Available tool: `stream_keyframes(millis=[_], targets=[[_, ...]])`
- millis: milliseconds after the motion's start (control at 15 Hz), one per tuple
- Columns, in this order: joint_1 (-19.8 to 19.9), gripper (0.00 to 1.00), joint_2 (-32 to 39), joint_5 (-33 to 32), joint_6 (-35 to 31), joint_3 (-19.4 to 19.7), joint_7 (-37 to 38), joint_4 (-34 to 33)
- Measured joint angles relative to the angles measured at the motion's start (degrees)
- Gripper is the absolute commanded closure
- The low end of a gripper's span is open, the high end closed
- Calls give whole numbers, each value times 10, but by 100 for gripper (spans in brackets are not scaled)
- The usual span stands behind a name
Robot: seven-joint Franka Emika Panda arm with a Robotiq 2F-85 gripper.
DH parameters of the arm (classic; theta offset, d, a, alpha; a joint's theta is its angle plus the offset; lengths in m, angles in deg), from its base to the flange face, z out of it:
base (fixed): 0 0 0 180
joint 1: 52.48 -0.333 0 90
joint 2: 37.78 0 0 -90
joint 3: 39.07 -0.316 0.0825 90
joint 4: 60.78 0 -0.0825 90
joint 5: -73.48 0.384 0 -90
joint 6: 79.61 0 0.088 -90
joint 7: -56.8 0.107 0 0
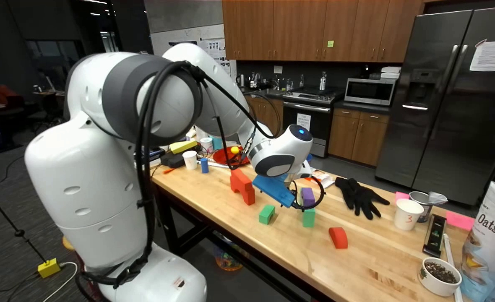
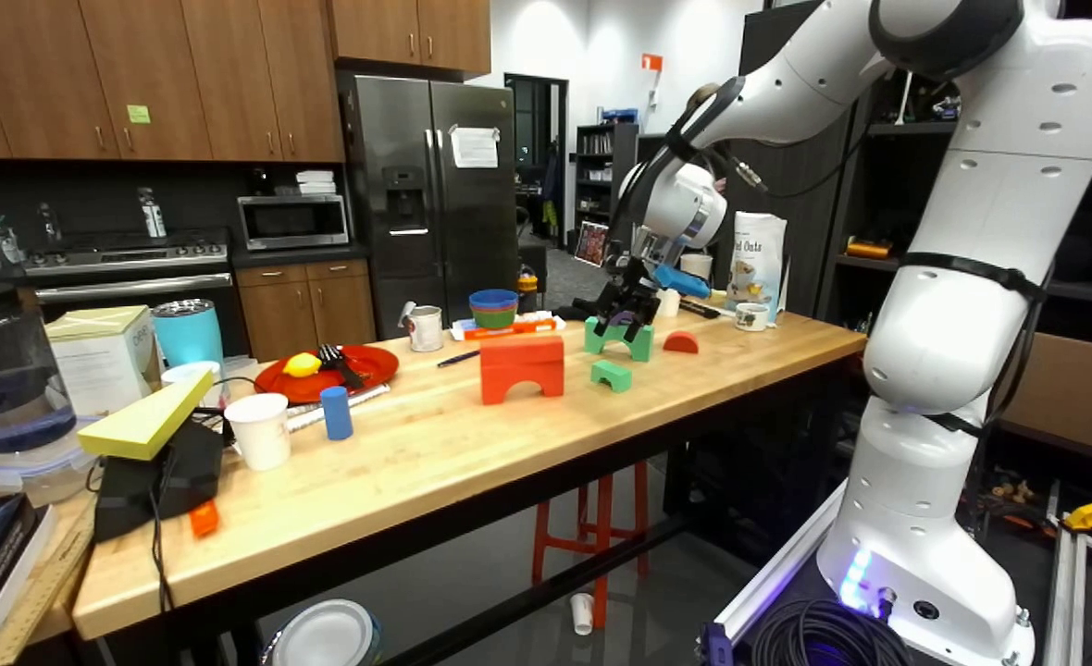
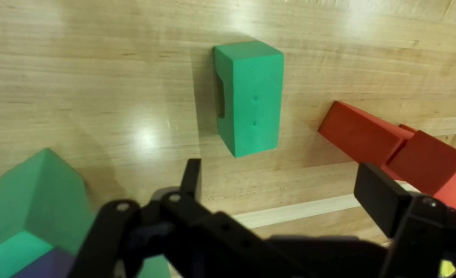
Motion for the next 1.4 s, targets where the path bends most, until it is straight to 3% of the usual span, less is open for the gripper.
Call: stream_keyframes(millis=[1200,1267,1333,1400], targets=[[41,0,73,-16,50,-57,1,-37],[42,7,74,-20,51,-58,2,-38],[44,27,76,-25,52,-59,3,-39],[45,32,77,-30,53,-60,3,-40]])
